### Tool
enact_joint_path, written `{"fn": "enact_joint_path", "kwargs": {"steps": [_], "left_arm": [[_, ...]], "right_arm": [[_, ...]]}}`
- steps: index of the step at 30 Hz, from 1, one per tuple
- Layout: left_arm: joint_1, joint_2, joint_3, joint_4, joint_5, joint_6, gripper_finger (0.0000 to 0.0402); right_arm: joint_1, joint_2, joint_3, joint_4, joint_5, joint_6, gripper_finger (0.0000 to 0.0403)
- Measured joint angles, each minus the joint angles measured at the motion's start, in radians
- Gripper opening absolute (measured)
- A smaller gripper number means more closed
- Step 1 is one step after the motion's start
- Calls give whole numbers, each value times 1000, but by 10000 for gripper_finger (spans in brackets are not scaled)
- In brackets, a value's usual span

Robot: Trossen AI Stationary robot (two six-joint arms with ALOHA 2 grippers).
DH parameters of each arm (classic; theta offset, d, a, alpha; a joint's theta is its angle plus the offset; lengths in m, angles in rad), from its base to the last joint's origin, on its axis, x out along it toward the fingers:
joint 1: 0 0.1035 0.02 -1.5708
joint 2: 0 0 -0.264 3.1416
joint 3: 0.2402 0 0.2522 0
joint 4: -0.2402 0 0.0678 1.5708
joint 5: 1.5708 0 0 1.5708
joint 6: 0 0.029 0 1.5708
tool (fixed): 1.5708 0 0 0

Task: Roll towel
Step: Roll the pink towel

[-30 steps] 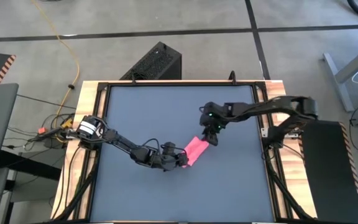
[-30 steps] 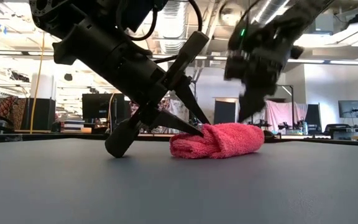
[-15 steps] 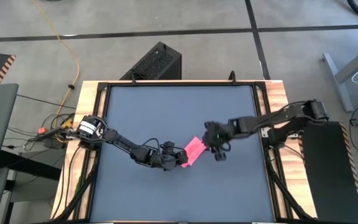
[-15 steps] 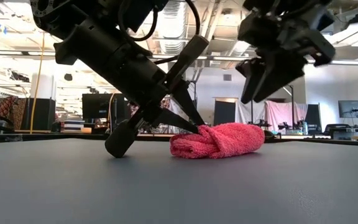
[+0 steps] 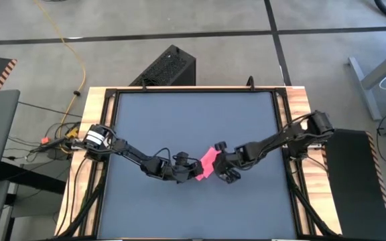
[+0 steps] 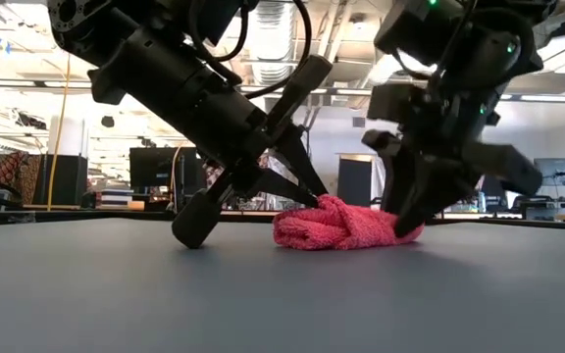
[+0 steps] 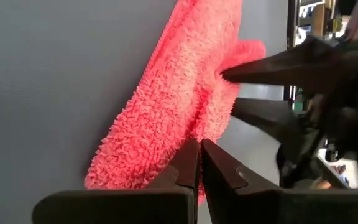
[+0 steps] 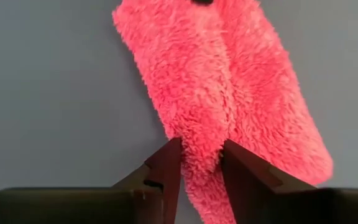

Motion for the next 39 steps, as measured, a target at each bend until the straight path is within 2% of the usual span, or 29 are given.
{"fn": "enact_joint_path", "kwargs": {"steps": [7,13,16,22,31,34,39], "left_arm": [[-3,1,0,85,32,-8,0],[-19,1,2,118,48,30,0],[-32,1,2,120,42,99,0],[-56,1,2,109,56,121,0],[-76,-1,3,95,38,183,0],[-87,-2,4,101,-9,206,0],[-94,-4,4,195,-64,303,0]], "right_arm": [[-2,82,-5,60,31,-29,125],[-18,72,-6,97,8,-49,121],[-47,54,-3,59,-63,-43,103],[-115,10,0,-55,-196,-18,17],[-179,-27,71,-284,-342,33,16],[-199,-22,101,-356,-450,77,16],[-235,-22,106,-375,-623,179,16]]}}
